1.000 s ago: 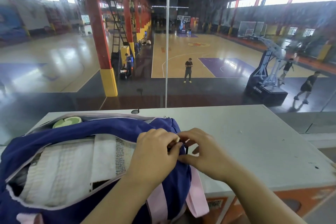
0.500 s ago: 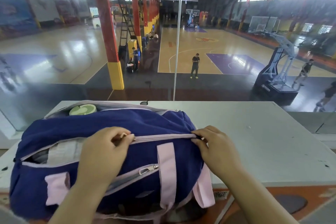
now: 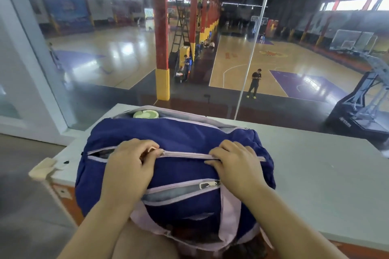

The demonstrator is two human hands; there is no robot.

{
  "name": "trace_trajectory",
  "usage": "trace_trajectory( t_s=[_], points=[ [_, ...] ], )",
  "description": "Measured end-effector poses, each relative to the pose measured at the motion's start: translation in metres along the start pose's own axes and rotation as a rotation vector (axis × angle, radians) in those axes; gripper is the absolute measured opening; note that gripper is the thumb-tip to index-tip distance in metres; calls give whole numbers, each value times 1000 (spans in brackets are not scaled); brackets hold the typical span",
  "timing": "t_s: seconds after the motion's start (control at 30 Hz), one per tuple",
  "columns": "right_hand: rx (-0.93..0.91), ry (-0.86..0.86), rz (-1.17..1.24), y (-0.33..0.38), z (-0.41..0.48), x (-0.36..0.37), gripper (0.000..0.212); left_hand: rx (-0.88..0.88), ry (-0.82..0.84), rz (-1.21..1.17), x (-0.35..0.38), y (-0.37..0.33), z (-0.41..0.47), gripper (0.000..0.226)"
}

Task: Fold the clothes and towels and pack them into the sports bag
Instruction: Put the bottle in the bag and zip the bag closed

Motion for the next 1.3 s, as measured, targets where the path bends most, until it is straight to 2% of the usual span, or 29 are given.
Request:
trace_trajectory(
  t_s=[0.17, 0.27, 0.37, 0.67, 0.8, 0.93, 1.1, 1.2, 1.3],
  points=[
    [69, -61, -17, -4, -9, 8, 10, -81, -129, 99, -23, 43, 0, 4],
    [140, -31, -41, -10, -9, 8, 7, -231, -173, 53, -30, 66, -1, 4],
    [198, -7, -53, -20, -10, 4, 8, -371, -139, 31, -25, 79, -1, 7],
    [303, -51, -193, -65, -34, -31, 11, -423, -13, -19, 24, 61, 1, 8],
    [359, -84, -226, -72, -42, -40, 8, -392, 21, -20, 38, 48, 4, 8],
    [379, -48, -113, -74, -39, -47, 4, -344, 40, -1, 38, 41, 12, 3],
    [341, 188, 144, -81, -29, -64, 21, -192, 34, -70, 30, 5, 26, 5],
    [418, 132, 283, -88, -19, -75, 10, -43, 59, -81, 40, -30, 38, 8],
    [476, 40, 226, -105, -10, -81, 1, 56, 168, -183, 63, -67, 48, 10]
  ],
)
Point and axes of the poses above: each hand's wrist, its own z-axis towards the middle knuckle, its own x-axis out of the palm, y = z × x, the point moved 1 cm from there along z, towards the middle knuckle, and after that the axes turned 15 degrees about -y, right-handed, at the moved point
